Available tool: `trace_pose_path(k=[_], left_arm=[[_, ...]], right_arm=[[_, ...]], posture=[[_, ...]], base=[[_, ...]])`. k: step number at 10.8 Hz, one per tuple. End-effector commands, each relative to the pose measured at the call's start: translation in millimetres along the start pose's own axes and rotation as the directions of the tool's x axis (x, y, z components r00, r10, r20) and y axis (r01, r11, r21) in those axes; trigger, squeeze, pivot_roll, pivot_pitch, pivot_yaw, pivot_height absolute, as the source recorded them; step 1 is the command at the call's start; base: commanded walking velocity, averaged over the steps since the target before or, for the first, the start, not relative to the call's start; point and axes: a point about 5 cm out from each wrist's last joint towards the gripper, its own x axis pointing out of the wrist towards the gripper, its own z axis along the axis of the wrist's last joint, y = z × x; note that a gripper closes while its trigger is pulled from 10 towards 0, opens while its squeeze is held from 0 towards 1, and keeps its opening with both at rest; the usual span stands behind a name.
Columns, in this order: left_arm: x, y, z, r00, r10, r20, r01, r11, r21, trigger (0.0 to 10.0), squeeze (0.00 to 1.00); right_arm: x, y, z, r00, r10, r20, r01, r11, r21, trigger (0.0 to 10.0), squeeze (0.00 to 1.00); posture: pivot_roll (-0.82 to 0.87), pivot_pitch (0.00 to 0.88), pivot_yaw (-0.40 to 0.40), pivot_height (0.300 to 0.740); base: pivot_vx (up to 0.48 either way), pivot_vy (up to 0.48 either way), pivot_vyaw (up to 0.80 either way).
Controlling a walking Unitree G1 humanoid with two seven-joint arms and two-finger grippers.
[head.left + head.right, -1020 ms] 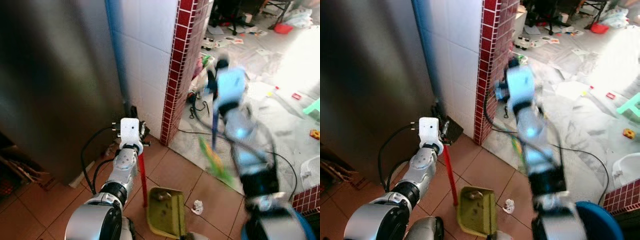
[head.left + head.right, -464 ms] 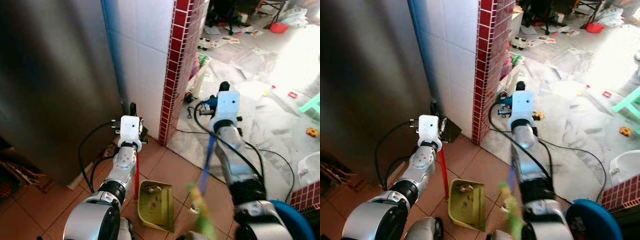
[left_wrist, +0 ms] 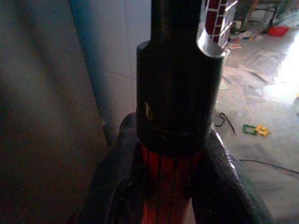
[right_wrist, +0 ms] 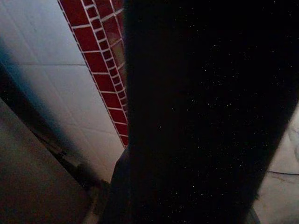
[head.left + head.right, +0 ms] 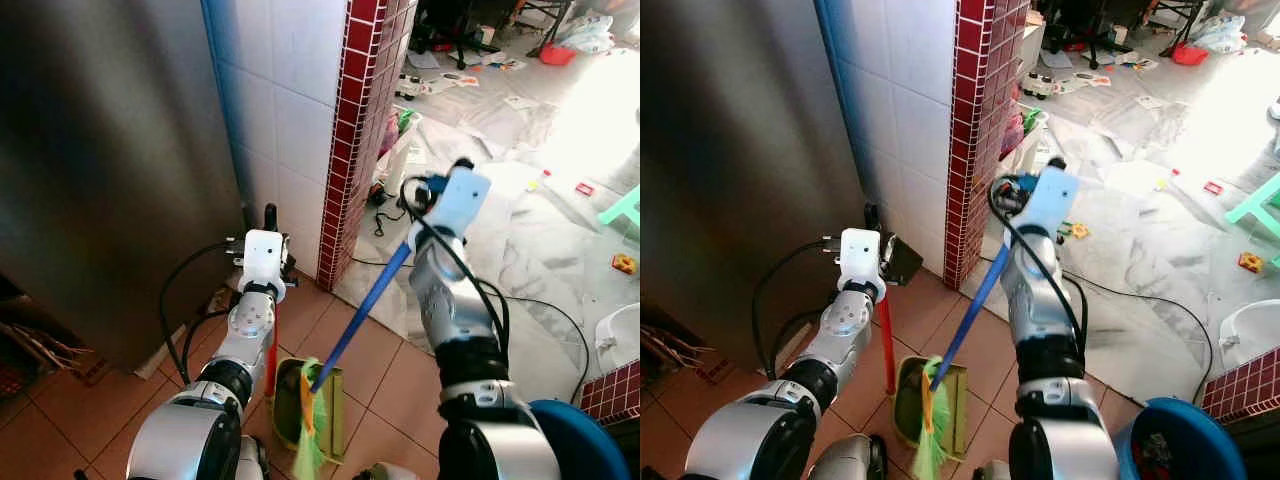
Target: Sweep floor
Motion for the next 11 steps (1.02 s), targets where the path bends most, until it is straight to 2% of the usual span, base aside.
trace_pose_path(k=[1,3,4,5,6,7,8,9,11], left_arm=[[3.4,-1.7,5.8,1.0,-0.007,0.017,0.007,1.0,-0.02,10.0,0.0],[3.4,-1.2,5.4,1.0,-0.004,0.014,0.004,1.0,-0.013,10.0,0.0],[3.3,-0.7,4.5,1.0,0.0,0.007,0.0,1.0,-0.006,10.0,0.0],[3.2,-0.7,4.4,1.0,-0.002,0.006,0.002,1.0,-0.01,10.0,0.0],[3.3,-0.6,4.3,1.0,-0.003,0.005,0.003,1.0,-0.012,10.0,0.0],[3.2,-1.4,4.7,1.0,-0.011,0.008,0.011,1.0,-0.029,10.0,0.0],[3.1,-1.4,5.1,1.0,-0.012,0.014,0.012,0.999,-0.033,10.0,0.0],[2.8,0.2,10.4,0.997,-0.019,0.069,0.023,0.998,-0.053,10.0,0.0],[4.3,8.7,13.7,0.996,-0.005,0.088,0.009,0.998,-0.055,10.0,0.0]], right_arm=[[2.3,12.1,19.4,0.997,0.06,0.056,-0.064,0.995,0.077,10.0,0.0],[-2.4,41.7,43.2,0.951,0.27,0.149,-0.278,0.96,0.033,10.0,0.0],[-6.9,55.1,56.5,0.904,0.378,0.2,-0.379,0.925,-0.034,10.0,0.0],[-10.5,60.8,67.0,0.864,0.439,0.249,-0.425,0.899,-0.11,10.0,0.0],[-11.9,61.6,76.1,0.838,0.463,0.29,-0.434,0.886,-0.161,10.0,0.0],[-13.8,59.6,88.2,0.803,0.485,0.345,-0.417,0.872,-0.255,10.0,0.0],[-13.9,54.5,93.7,0.794,0.48,0.373,-0.384,0.872,-0.304,10.0,0.0],[-11.1,39.0,94.3,0.815,0.432,0.386,-0.313,0.889,-0.335,10.0,0.0],[-12.0,22.7,87.0,0.845,0.371,0.386,-0.229,0.902,-0.366,10.0,0.0]], posture=[[-0.11,0.018,-0.015,0.74],[-0.11,0.018,-0.015,0.74],[-0.11,0.017,-0.01,0.74],[-0.11,0.017,-0.01,0.74],[-0.11,0.017,-0.01,0.74],[-0.11,0.014,-0.008,0.74],[-0.11,0.014,-0.008,0.74],[-0.11,0.003,-0.006,0.74],[-0.11,0.006,0.001,0.74]], base=[[0.0,0.0,0.0],[0.0,0.0,0.0],[0.0,0.0,0.0],[0.0,0.0,0.0],[0.0,0.0,0.0],[0.0,0.0,0.0],[0.0,0.0,0.0],[0.0,0.0,0.0],[0.0,0.0,0.0]])
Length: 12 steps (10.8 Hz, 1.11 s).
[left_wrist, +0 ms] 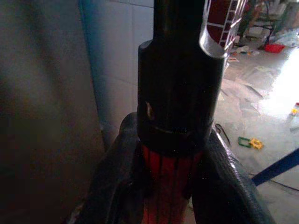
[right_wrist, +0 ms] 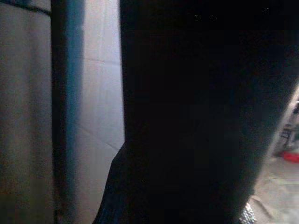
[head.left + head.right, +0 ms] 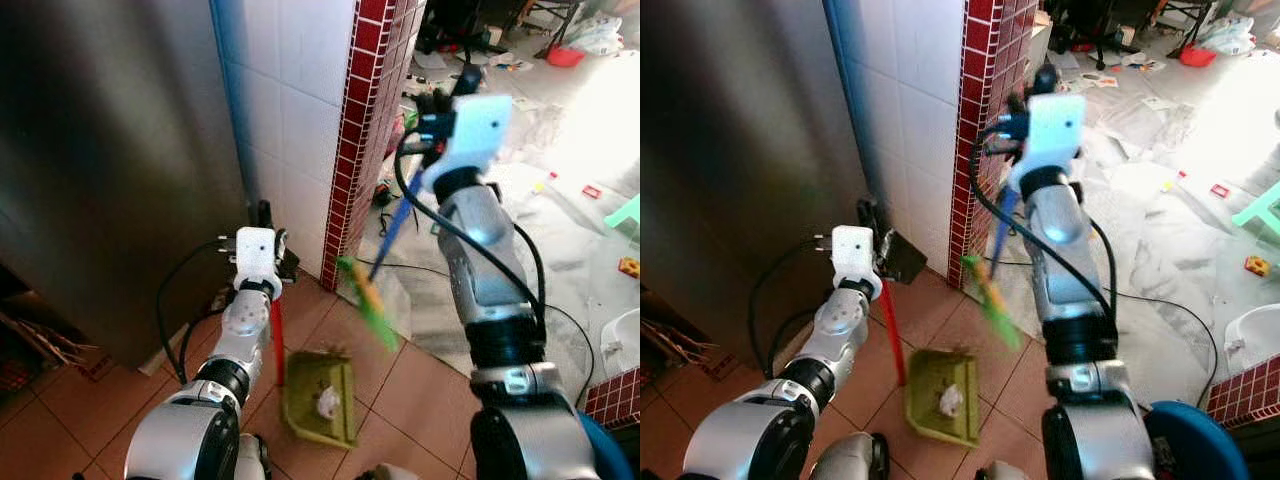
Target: Sweep floor
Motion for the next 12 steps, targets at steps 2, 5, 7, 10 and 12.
trace_pose_path(k=[2,5,7,10,12], left_arm=[[6.1,9.0,16.1,0.997,0.006,0.08,-0.007,1.0,0.007,10.0,0.0],[5.0,22.8,24.2,0.991,0.031,0.132,-0.035,0.999,0.027,10.0,0.0],[-0.9,35.8,36.6,0.969,0.119,0.218,-0.132,0.99,0.047,10.0,0.0],[-4.2,51.7,38.1,0.932,0.261,0.25,-0.294,0.95,0.103,10.0,0.0],[-6.0,51.5,26.5,0.934,0.3,0.193,-0.322,0.942,0.093,10.0,0.0]], right_arm=[[-24.4,-10.3,-23.4,0.997,-0.056,-0.058,0.049,0.993,-0.111,10.0,0.0],[-44.7,-8.8,-53.6,0.981,-0.093,-0.17,0.079,0.993,-0.084,10.0,0.0],[-45.4,-5.4,-58.3,0.979,-0.095,-0.181,0.081,0.993,-0.083,10.0,0.0],[-28.2,5.0,-44.8,0.995,-0.053,-0.088,0.042,0.992,-0.116,10.0,0.0],[-19.5,11.4,-45.3,0.995,-0.033,-0.091,0.028,0.998,-0.059,10.0,0.0]], posture=[[-0.1,0.024,0.007,0.74],[-0.08,0.013,0.025,0.74],[-0.07,0.007,0.025,0.74],[-0.06,0.022,-0.008,0.74],[-0.07,0.045,-0.023,0.74]], base=[[0.0,0.0,0.0],[0.0,0.0,0.0],[0.0,0.0,0.0],[0.0,0.0,0.0],[0.0,0.0,0.0]])
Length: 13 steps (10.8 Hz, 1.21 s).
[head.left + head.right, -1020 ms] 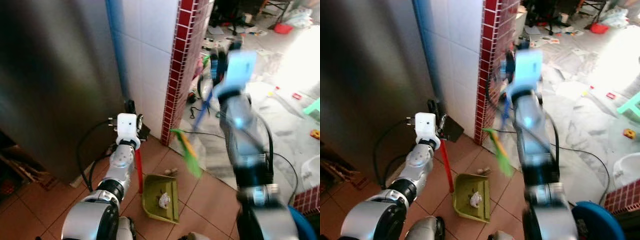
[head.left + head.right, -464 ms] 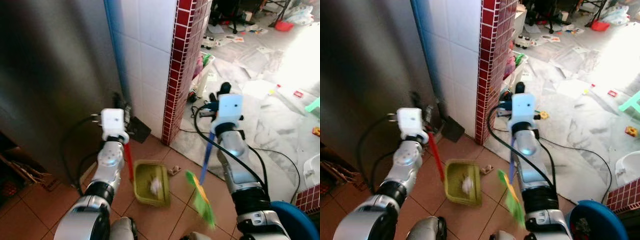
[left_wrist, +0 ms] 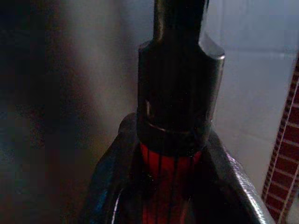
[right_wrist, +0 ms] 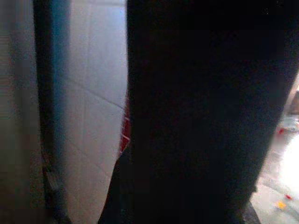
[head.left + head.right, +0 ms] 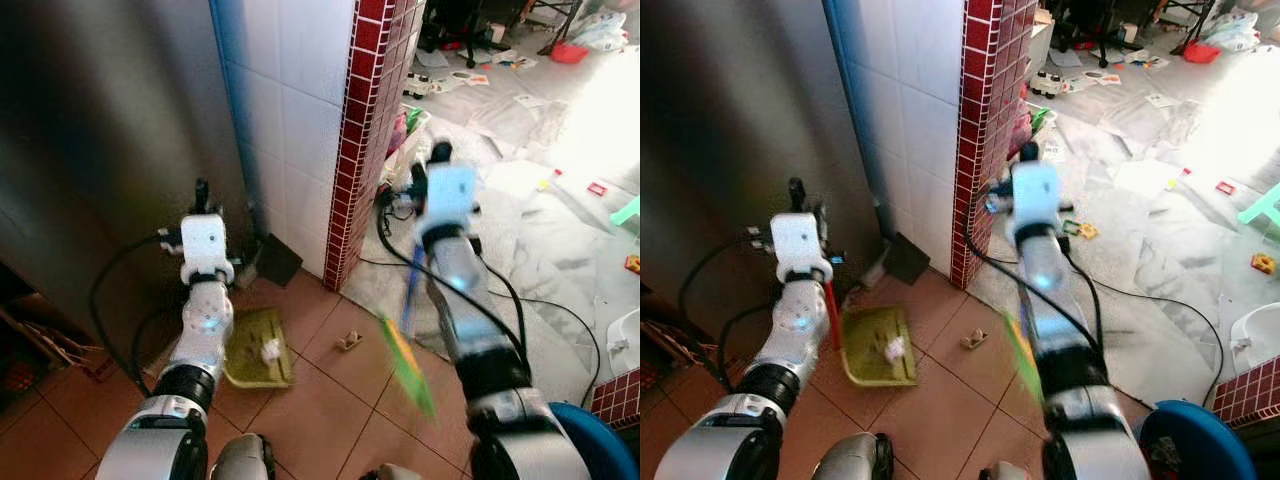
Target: Sweep floor
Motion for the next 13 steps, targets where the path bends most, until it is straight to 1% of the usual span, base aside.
trace_pose_path(k=[1,2,3,4,5,6,7,8,9,10,11,12,13], left_arm=[[4.1,-5.2,3.9,1.0,0.009,0.003,-0.009,1.0,-0.014,10.0,0.0],[4.1,-6.4,3.7,1.0,0.007,0.0,-0.007,1.0,-0.016,10.0,0.0],[3.1,-15.4,1.5,1.0,-0.013,-0.023,0.013,1.0,-0.014,10.0,0.0],[0.2,-20.8,-2.4,0.999,-0.03,-0.043,0.03,1.0,0.005,10.0,0.0],[-1.0,-24.5,-3.0,0.998,-0.041,-0.047,0.042,0.999,0.016,10.0,0.0],[-2.0,-26.9,-4.5,0.997,-0.05,-0.053,0.052,0.998,0.033,10.0,0.0],[-2.2,-29.1,-4.4,0.997,-0.058,-0.053,0.06,0.998,0.035,10.0,0.0],[-2.5,-32.1,-4.6,0.995,-0.075,-0.061,0.076,0.997,0.019,10.0,0.0],[-3.3,-36.4,-4.6,0.993,-0.099,-0.072,0.098,0.995,-0.016,10.0,0.0],[-6.9,-48.2,-4.0,0.981,-0.175,-0.079,0.169,0.982,-0.083,10.0,0.0],[-8.6,-53.0,-5.3,0.974,-0.204,-0.096,0.194,0.975,-0.104,10.0,0.0],[-9.0,-54.6,-5.7,0.971,-0.218,-0.1,0.206,0.972,-0.111,10.0,0.0],[-9.3,-56.5,-7.3,0.963,-0.241,-0.121,0.222,0.964,-0.148,10.0,0.0]], right_arm=[[5.8,9.9,5.4,0.999,0.042,0.029,-0.044,0.997,0.069,10.0,0.0],[5.7,12.2,4.4,0.998,0.051,0.024,-0.053,0.995,0.082,10.0,0.0],[3.9,22.4,-2.2,0.994,0.108,-0.004,-0.106,0.984,0.144,10.0,0.0],[1.5,24.7,-2.9,0.99,0.138,-0.005,-0.136,0.98,0.143,10.0,0.0],[0.6,23.8,-3.4,0.99,0.142,-0.016,-0.138,0.978,0.157,10.0,0.0],[0.4,23.7,-3.8,0.989,0.143,-0.036,-0.134,0.973,0.189,10.0,0.0],[0.9,25.7,-3.1,0.988,0.141,-0.063,-0.12,0.958,0.26,10.0,0.0],[2.5,27.5,-3.5,0.988,0.112,-0.111,-0.064,0.929,0.365,10.0,0.0],[3.8,28.8,-3.2,0.987,0.092,-0.136,-0.026,0.906,0.423,10.0,0.0],[4.6,29.4,-3.1,0.984,0.048,-0.174,0.047,0.862,0.504,10.0,0.0],[4.9,29.4,-2.3,0.982,0.035,-0.186,0.069,0.848,0.525,10.0,0.0],[5.4,29.5,-0.9,0.981,0.025,-0.194,0.086,0.835,0.543,10.0,0.0],[11.3,29.1,10.8,0.983,0.023,-0.18,0.086,0.814,0.574,10.0,0.0]], posture=[[-0.09,0.056,-0.03,0.74],[-0.09,0.06,-0.033,0.74],[-0.09,0.065,-0.04,0.74],[-0.1,0.068,-0.038,0.74],[-0.11,0.071,-0.038,0.74],[-0.11,0.071,-0.037,0.74],[-0.11,0.069,-0.037,0.74],[-0.12,0.066,-0.034,0.74],[-0.12,0.064,-0.032,0.74],[-0.12,0.063,-0.031,0.74],[-0.11,0.061,-0.031,0.74],[-0.11,0.061,-0.03,0.74],[-0.12,0.055,-0.023,0.74]], base=[[0.0,0.0,0.0],[0.0,0.0,0.0],[0.0,0.0,0.0],[0.0,0.0,0.0],[0.0,0.0,0.0],[0.0,0.0,0.0],[0.0,0.0,0.0],[0.0,0.0,0.0],[0.0,0.0,0.0],[0.0,0.0,0.0],[0.0,0.0,0.0],[0.0,0.0,0.0],[0.0,0.0,0.0]])
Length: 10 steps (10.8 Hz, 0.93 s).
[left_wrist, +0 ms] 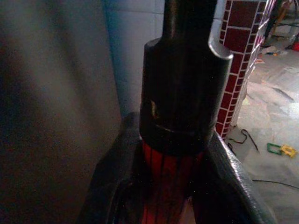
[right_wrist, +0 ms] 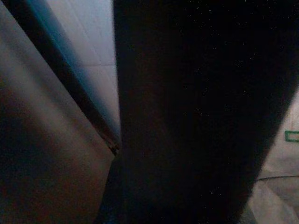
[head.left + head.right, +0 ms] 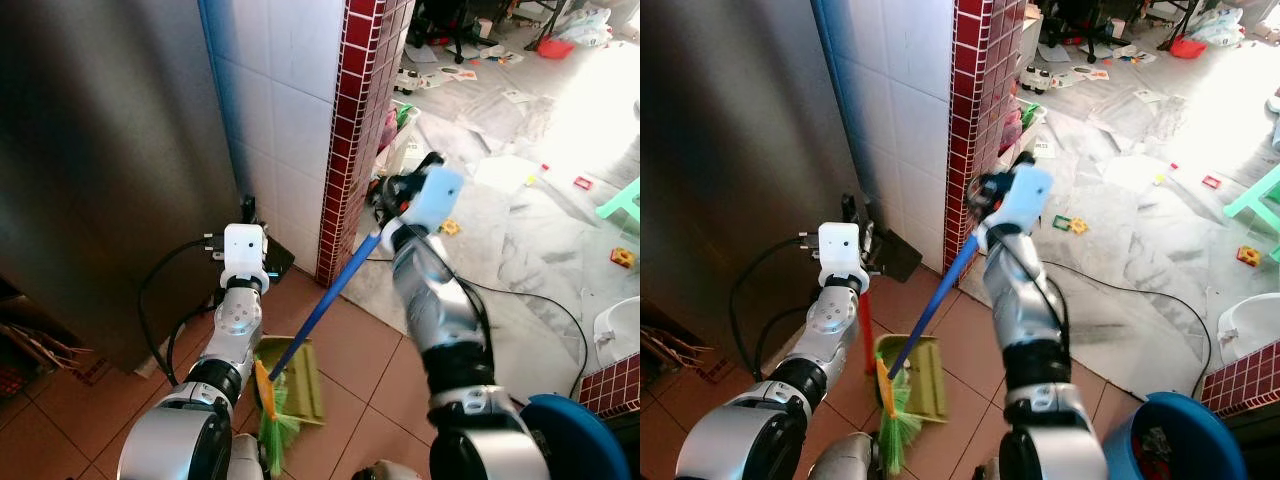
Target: Sweep floor
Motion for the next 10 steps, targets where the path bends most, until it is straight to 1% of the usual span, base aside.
trace_pose_path(k=[1,2,3,4,6,7,10], left_arm=[[-1.2,-15.5,-3.5,0.998,-0.051,-0.048,0.047,0.996,-0.077,10.0,0.0],[-2.6,-22.5,-5.8,0.992,-0.102,-0.067,0.095,0.99,-0.103,10.0,0.0],[-3.0,-24.4,-6.6,0.99,-0.123,-0.073,0.114,0.987,-0.113,10.0,0.0],[-2.9,-23.6,-7.3,0.989,-0.124,-0.079,0.114,0.987,-0.115,10.0,0.0],[-3.8,-27.7,-9.5,0.981,-0.165,-0.1,0.15,0.979,-0.136,10.0,0.0],[-4.0,-27.9,-10.2,0.98,-0.169,-0.105,0.154,0.978,-0.138,10.0,0.0],[-4.0,-27.9,-10.2,0.98,-0.169,-0.105,0.154,0.978,-0.138,10.0,0.0]], right_arm=[[4.5,16.9,25.8,0.994,0.062,0.085,-0.068,0.995,0.072,10.0,0.0],[6.2,30.0,46.7,0.972,0.177,0.153,-0.17,0.984,-0.057,10.0,0.0],[5.6,39.2,61.8,0.943,0.27,0.195,-0.238,0.956,-0.173,10.0,0.0],[4.1,43.2,77.5,0.912,0.338,0.232,-0.269,0.92,-0.284,10.0,0.0],[2.7,35.4,102.3,0.882,0.346,0.319,-0.204,0.891,-0.405,10.0,0.0],[1.7,24.0,114.6,0.869,0.326,0.372,-0.123,0.87,-0.477,10.0,0.0],[1.7,24.0,114.6,0.869,0.326,0.372,-0.123,0.87,-0.477,10.0,0.0]], posture=[[-0.12,0.054,-0.022,0.74],[-0.12,0.049,-0.019,0.74],[-0.12,0.049,-0.019,0.74],[-0.12,0.046,-0.016,0.74],[-0.12,0.044,-0.014,0.74],[-0.12,0.044,-0.014,0.74],[-0.12,0.044,-0.014,0.74]], base=[[0.0,0.0,0.0],[0.0,0.0,0.0],[0.0,0.0,0.0],[0.0,0.0,0.0],[0.0,0.0,0.0],[0.0,0.0,0.0],[0.0,0.0,0.0]])
